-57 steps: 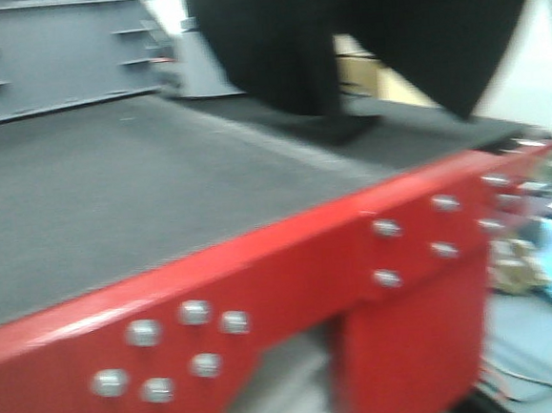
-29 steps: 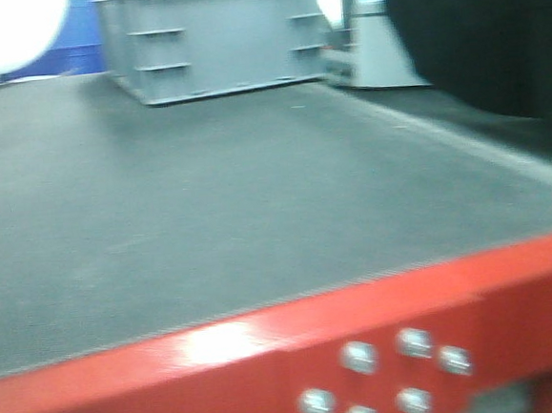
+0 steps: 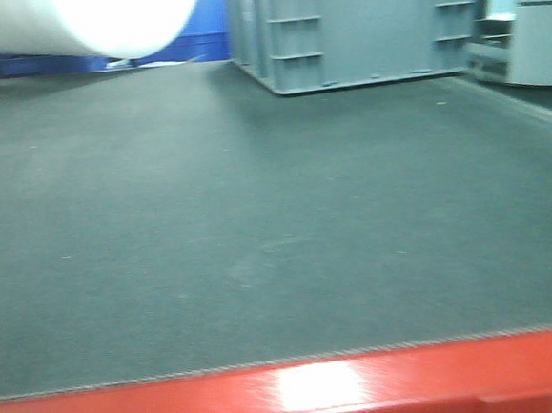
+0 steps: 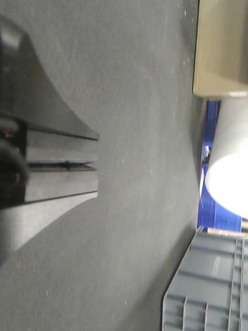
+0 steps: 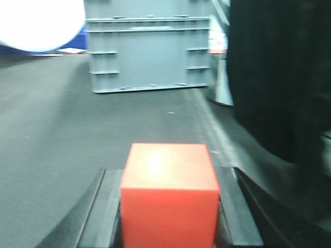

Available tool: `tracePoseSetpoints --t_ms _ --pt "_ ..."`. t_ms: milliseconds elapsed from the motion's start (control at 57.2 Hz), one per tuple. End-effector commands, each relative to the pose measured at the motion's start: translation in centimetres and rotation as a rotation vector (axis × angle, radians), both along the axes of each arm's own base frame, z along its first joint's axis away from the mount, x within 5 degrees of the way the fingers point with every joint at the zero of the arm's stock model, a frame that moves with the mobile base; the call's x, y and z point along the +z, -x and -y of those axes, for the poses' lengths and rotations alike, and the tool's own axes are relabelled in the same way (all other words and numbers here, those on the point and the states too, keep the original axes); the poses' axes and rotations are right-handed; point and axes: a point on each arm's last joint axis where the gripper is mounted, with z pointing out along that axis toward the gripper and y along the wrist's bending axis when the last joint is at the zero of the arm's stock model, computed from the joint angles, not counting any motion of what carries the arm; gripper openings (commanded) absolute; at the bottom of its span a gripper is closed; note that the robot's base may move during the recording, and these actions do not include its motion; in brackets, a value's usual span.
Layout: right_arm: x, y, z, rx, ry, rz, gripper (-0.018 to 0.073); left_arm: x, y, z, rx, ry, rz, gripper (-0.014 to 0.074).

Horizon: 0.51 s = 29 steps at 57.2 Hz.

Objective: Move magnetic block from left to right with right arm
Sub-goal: 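Turn and drive up to the second table with the grey crate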

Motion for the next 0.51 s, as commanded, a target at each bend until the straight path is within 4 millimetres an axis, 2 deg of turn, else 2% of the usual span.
tracePoseSetpoints --t_ms 0,490 --pt "1.81 0.13 0.02 -0.003 0.013 0.114 0.0329 0.51 0.10 0.00 -0.003 0.009 0.083 -0.0126" --pt "1.81 0.13 0.02 -0.003 0.013 0.114 0.0329 0.51 0.10 0.00 -0.003 0.009 0.083 -0.0126"
